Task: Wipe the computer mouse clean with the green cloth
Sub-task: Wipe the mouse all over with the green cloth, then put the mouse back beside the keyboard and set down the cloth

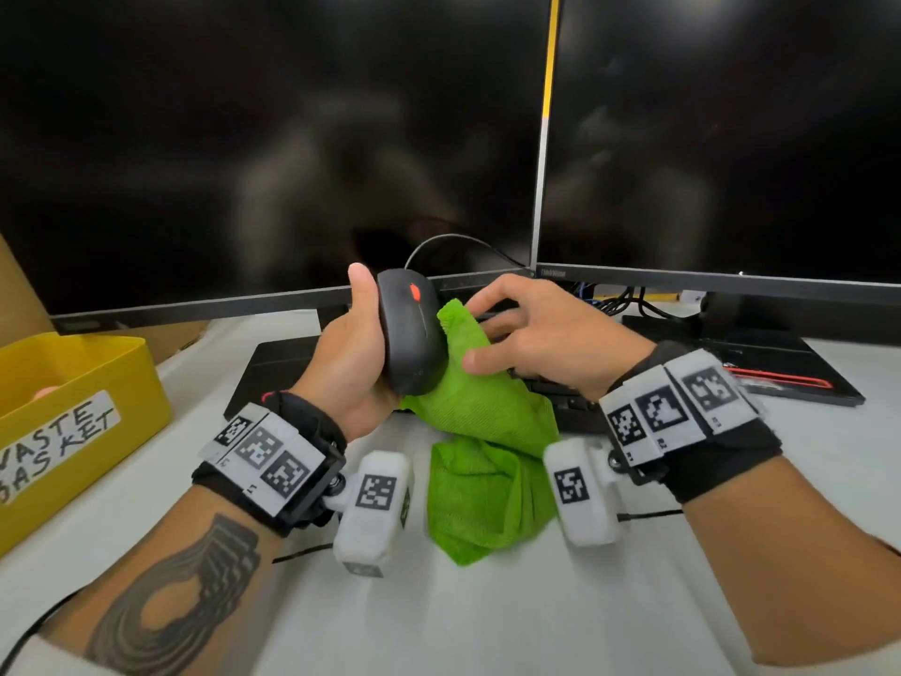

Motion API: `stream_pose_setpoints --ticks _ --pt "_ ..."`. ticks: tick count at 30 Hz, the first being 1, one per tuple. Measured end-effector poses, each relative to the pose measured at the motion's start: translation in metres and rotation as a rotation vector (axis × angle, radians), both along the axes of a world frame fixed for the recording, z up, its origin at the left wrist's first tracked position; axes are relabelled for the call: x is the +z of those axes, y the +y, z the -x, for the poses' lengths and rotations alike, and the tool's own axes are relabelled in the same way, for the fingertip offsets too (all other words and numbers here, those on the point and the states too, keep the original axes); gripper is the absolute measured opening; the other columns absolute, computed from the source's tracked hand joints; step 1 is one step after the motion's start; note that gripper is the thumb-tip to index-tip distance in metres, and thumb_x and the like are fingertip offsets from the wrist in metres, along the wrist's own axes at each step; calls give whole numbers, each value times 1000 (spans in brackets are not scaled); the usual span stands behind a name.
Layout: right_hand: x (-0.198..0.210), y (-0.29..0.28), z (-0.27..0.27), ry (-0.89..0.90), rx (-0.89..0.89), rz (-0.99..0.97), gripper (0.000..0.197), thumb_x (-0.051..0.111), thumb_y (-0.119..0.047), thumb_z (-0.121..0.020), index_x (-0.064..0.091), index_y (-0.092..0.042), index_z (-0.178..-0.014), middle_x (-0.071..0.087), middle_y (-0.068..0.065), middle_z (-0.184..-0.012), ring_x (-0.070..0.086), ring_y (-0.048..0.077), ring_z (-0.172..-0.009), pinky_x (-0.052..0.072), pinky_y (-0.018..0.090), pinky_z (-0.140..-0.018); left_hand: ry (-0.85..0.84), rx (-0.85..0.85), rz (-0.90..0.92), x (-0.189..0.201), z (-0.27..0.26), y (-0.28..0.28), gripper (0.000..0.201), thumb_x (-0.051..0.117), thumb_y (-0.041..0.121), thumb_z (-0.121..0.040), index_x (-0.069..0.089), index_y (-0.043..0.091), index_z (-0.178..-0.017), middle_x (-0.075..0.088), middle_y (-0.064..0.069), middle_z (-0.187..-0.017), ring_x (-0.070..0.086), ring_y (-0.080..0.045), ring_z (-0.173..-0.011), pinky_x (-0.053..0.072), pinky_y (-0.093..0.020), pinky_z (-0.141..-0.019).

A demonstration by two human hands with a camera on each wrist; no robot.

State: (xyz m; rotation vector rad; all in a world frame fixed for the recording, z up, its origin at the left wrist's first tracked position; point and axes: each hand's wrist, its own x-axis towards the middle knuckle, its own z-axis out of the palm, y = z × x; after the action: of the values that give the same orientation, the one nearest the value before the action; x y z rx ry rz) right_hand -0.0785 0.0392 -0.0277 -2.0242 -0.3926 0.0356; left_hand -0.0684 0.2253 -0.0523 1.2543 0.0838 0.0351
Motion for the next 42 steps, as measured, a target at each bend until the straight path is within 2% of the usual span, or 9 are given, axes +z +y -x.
stream_pose_setpoints --ticks 4,11,17,20,29,33,36,39,42 --pt "0 -23 16 -78 -59 92 49 92 -14 -72 64 -19 -112 76 11 -110 76 27 -94 61 55 -93 -6 -62 -71 -5 2 -8 59 34 65 -104 69 18 -100 82 1 -77 79 -11 -66 64 -28 -60" --pt "-11 -4 52 -34 82 604 53 86 -53 -68 72 -35 -116 73 -10 -117 67 12 -112 54 36 -102 9 -31 -102 -3 11 -9 60 39 68 -103 72 18 -104 82 5 -78 78 -13 -78 62 -31 -71" --pt "-6 40 58 -32 63 1020 43 84 -58 -75 66 -19 -70 56 -5 -66 56 13 -66 48 27 -73 13 -83 -24 -1 20 -7 71 35 71 -102 69 9 -104 77 -26 -114 76 -42 -107 59 -58 -99" --pt "-9 46 54 -56 43 1119 39 90 -38 -74 58 -18 -82 54 -3 -75 58 22 -77 56 34 -76 22 -112 -21 -4 18 -6 79 31 72 -102 69 6 -119 77 -26 -114 77 -41 -105 62 -51 -94" --pt "-19 12 64 -181 -90 844 32 69 -16 -87 65 -19 -118 66 11 -128 64 37 -117 52 36 -90 11 -136 142 2 14 -27 80 35 73 -101 65 5 -131 80 -13 -93 77 -32 -92 65 -45 -86" --pt "4 -39 64 -193 -246 689 11 61 -5 -87 65 -14 -83 71 15 -102 68 35 -99 50 34 -81 12 -175 199 16 13 -53 70 38 73 -101 66 12 -121 83 -6 -93 80 -23 -87 65 -38 -72" --pt "28 -89 57 -239 -497 562 34 56 -1 -84 48 -13 -54 57 10 -65 56 28 -63 43 31 -60 19 -199 207 20 15 -79 61 41 70 -102 67 16 -116 83 -2 -92 79 -22 -91 62 -43 -85" --pt "48 -133 52 -264 -717 467 38 55 -1 -85 43 -11 -51 45 4 -55 43 18 -52 32 28 -49 31 -210 189 20 14 -103 72 43 75 -97 63 18 -136 79 -7 -121 77 -25 -106 62 -45 -90" --pt "48 -167 39 -223 -813 513 28 56 -7 -90 47 -8 -62 51 8 -64 51 27 -62 35 29 -48 43 -214 184 17 11 -125 69 44 76 -97 64 21 -132 81 -5 -115 79 -25 -102 63 -45 -84"
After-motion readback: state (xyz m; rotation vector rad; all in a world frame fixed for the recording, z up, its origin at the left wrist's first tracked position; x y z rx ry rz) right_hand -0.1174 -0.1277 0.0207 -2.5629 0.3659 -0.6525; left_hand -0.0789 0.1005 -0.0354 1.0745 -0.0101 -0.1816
